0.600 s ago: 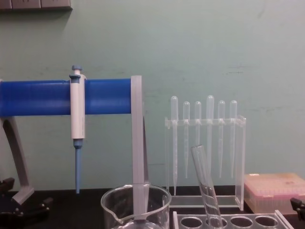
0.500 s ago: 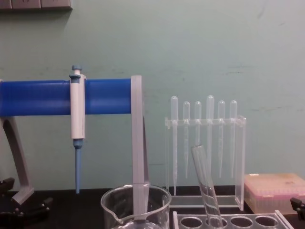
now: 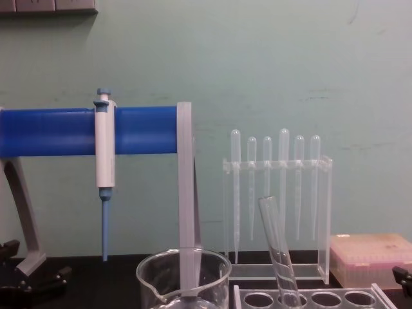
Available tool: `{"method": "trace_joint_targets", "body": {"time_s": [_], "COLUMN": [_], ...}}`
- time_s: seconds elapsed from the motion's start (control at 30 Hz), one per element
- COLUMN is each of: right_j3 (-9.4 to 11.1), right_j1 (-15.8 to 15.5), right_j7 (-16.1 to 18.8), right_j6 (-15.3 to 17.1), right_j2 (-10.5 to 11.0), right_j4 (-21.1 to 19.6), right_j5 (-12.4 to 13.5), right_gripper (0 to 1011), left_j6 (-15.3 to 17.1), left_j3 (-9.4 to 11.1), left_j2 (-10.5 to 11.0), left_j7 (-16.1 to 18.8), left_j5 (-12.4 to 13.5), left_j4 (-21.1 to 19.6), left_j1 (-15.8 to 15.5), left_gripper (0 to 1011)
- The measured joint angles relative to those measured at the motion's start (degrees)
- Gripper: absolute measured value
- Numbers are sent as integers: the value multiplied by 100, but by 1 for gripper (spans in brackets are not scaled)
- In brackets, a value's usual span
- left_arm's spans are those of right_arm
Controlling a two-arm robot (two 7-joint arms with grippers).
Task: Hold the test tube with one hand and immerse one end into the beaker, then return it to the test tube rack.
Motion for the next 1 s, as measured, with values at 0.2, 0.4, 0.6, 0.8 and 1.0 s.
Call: {"method": "trace_joint_targets", "body": {"time_s": [0.2,0.4,0.6,0.8,1.0], "right_j3": [0,0,13,161,358], "right_j1": [0,0,-34,-466,-1057], "right_j7": [0,0,-11,-193,-252], "right_j6": [0,0,1,65,370], "right_j2": [0,0,23,260,630], "right_j4": [0,0,-55,-628,-1559], "right_j5": [0,0,-39,-242,-293], "right_gripper": [1004,1004,1004,1004,1004], "left_j6": [0,0,0,0,0], "left_j3": [0,0,0,0,0], "left_j2": [0,0,0,0,0], "left_j7": [0,0,0,0,0], "left_j5": [0,0,0,0,0], "left_j4": [0,0,0,0,0], "left_j1": [0,0,0,0,0], "left_gripper": [1000,1000,1000,1000,1000]}}
